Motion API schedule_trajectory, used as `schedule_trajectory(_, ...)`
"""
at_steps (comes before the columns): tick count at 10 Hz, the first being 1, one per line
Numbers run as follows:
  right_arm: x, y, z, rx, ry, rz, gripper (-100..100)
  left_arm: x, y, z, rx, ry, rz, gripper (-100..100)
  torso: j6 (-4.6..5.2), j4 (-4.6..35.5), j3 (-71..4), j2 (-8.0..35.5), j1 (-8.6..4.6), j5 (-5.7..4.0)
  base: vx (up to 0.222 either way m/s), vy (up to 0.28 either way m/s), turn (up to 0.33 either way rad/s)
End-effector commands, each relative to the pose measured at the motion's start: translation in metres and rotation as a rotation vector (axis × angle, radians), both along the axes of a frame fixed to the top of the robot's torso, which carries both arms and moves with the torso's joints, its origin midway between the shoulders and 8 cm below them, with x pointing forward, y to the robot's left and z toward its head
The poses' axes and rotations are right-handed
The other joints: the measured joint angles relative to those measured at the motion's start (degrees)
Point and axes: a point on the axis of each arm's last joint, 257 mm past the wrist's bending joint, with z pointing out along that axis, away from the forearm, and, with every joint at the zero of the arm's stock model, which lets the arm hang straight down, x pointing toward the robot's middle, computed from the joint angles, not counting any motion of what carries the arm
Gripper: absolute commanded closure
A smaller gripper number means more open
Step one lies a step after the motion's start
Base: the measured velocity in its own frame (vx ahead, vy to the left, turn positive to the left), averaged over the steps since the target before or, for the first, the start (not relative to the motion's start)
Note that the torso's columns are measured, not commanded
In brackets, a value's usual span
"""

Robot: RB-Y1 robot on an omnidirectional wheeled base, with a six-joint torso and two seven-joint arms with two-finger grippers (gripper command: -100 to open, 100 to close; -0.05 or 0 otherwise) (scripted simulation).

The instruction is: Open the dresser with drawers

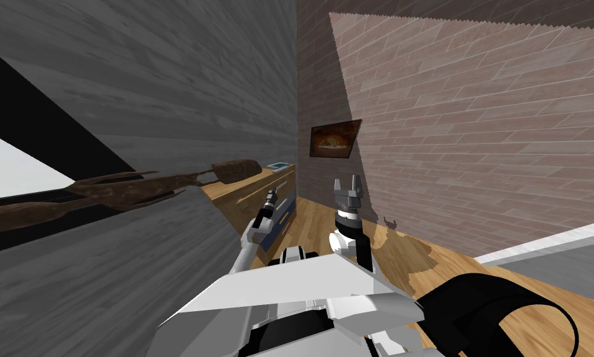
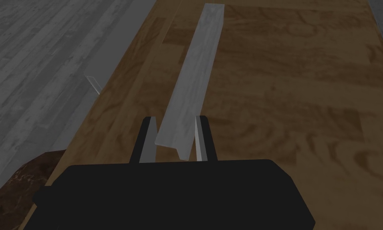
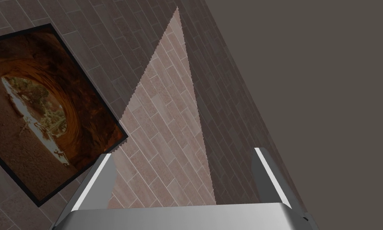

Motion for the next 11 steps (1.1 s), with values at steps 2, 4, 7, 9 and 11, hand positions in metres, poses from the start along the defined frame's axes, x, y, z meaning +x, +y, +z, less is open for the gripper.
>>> schedule_trajectory(2, 0.000, 0.000, 0.000, 0.000, 0.000, 0.000, 0, -0.017, 0.016, -0.018, 0.001, 0.038, 0.026, 100, -0.11, 0.0, 0.1, 0.2, 0.01, 0.00, 0.028, 0.003, 0.003)
schedule_trajectory(4, 0.000, 0.000, 0.000, 0.000, 0.000, 0.000, 0, -0.033, 0.020, 0.001, 0.006, 0.009, 0.033, 100, -0.02, 0.1, 0.1, 0.2, 0.03, 0.00, 0.056, 0.002, -0.100)
schedule_trajectory(7, 0.000, 0.000, 0.000, 0.000, 0.000, 0.000, 0, -0.052, 0.028, -0.005, 0.016, 0.031, 0.050, 100, -0.22, 0.0, 0.3, 0.4, 0.12, 0.07, 0.039, -0.004, -0.036)
schedule_trajectory(9, 0.000, 0.000, 0.000, 0.000, 0.000, 0.000, 0, -0.066, 0.037, -0.001, 0.007, 0.024, 0.067, 100, -0.09, 0.2, 0.1, 0.2, 0.04, -0.01, 0.045, -0.002, -0.048)
schedule_trajectory(11, 0.000, 0.000, 0.000, 0.000, 0.000, 0.000, 0, -0.077, 0.039, 0.005, 0.018, 0.027, 0.073, 100, -0.20, 0.2, 0.4, 0.6, 0.11, 0.05, 0.035, 0.000, -0.062)
